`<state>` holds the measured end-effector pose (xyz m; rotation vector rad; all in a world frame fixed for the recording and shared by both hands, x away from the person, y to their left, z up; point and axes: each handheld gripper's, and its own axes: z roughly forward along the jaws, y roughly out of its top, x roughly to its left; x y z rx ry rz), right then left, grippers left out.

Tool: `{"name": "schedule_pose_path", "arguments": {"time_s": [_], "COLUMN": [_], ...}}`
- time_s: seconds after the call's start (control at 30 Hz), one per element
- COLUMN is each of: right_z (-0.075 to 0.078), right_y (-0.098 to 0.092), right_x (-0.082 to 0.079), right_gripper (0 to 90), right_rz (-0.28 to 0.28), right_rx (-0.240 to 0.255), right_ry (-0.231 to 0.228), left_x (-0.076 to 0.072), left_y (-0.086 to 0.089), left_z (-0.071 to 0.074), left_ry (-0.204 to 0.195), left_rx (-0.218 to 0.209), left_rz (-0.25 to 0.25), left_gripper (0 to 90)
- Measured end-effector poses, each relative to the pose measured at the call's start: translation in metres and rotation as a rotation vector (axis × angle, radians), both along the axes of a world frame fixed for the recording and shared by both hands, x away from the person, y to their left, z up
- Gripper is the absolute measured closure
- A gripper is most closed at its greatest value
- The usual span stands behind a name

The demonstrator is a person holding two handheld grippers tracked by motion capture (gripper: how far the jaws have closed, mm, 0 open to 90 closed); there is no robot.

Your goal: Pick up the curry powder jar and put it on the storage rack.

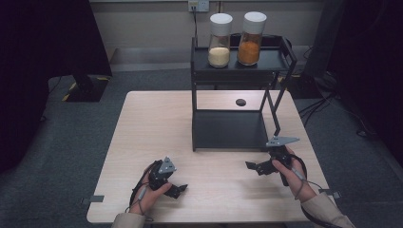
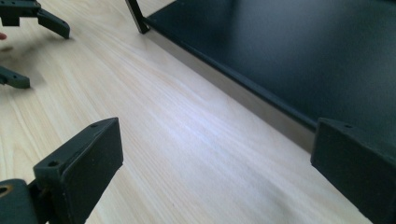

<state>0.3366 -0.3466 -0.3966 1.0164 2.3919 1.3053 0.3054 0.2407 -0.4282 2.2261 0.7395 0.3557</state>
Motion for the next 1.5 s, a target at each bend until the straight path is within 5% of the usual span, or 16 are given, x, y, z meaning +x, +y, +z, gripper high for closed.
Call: {"name": "schedule_pose_path", "arguments": {"time_s": [1.5], "right_z": [-0.025], "right_y": [-0.069], "right_x": [-0.049], "right_gripper": [1.7], "right_rz": [-0.098], "right_rx": [-0.027], "right_ry": [-0.022], "left_x": [0.000], "left_y": [0.000], "left_z": [0.000], "left_ry": [0.000], "left_rx": [0.000], "left_rz": [0.000], "left_gripper": [0.0]}}
